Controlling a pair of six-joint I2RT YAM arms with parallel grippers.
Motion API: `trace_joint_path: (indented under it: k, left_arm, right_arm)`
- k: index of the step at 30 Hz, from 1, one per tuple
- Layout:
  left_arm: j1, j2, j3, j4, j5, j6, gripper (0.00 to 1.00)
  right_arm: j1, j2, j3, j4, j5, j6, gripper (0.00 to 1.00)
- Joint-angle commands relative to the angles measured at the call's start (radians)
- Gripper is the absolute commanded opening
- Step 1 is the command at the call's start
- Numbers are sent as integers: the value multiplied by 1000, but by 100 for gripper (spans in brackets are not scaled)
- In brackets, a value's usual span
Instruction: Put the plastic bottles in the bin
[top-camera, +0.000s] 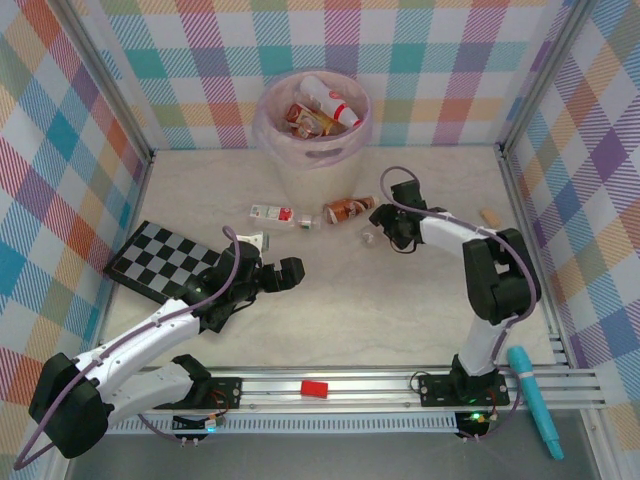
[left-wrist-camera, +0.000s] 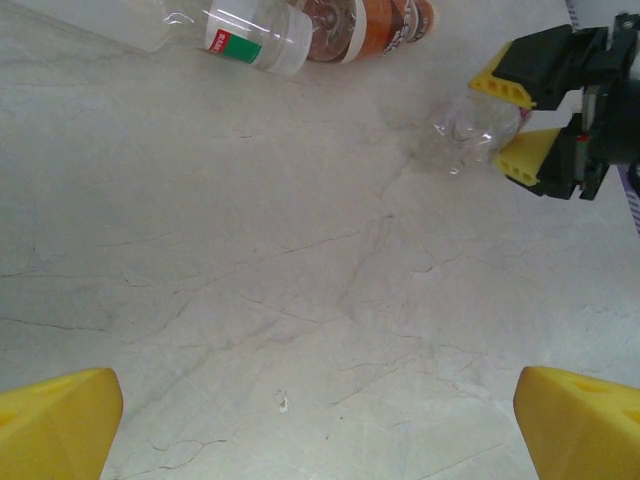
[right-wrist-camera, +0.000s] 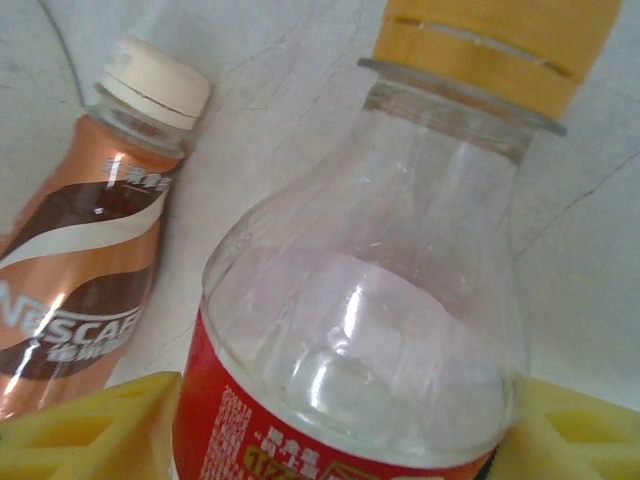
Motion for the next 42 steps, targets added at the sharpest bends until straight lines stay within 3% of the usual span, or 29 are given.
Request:
trace_joint_path:
  k: [1, 11, 16, 24, 29, 34, 42]
  left_arm:
    - [-10, 10, 15, -13, -11, 15, 100]
    - [-4, 61, 21, 51, 2, 29, 100]
    - [-1, 100, 35, 60, 12, 38, 100]
    - [-1, 132, 28, 101, 34, 16, 100]
    - [-1, 117, 28, 87, 30, 13, 100]
    - [-2, 98, 27, 72, 25, 11, 100]
    - [-1, 77, 24, 67, 22, -7, 100]
  right_arm:
    - [-1, -97, -16, -25, 29, -41, 66]
    - [-63, -363, -25, -144, 44, -191, 61]
    - [-66, -433, 79, -222, 66, -427, 59]
    - [-67, -378, 328, -342, -21, -764, 53]
    - [-66, -312, 458, -340, -87, -941, 46]
    - [-66, -213, 580, -304, -74, -1096, 44]
    - [-65, -17, 841, -234, -146, -1123, 41]
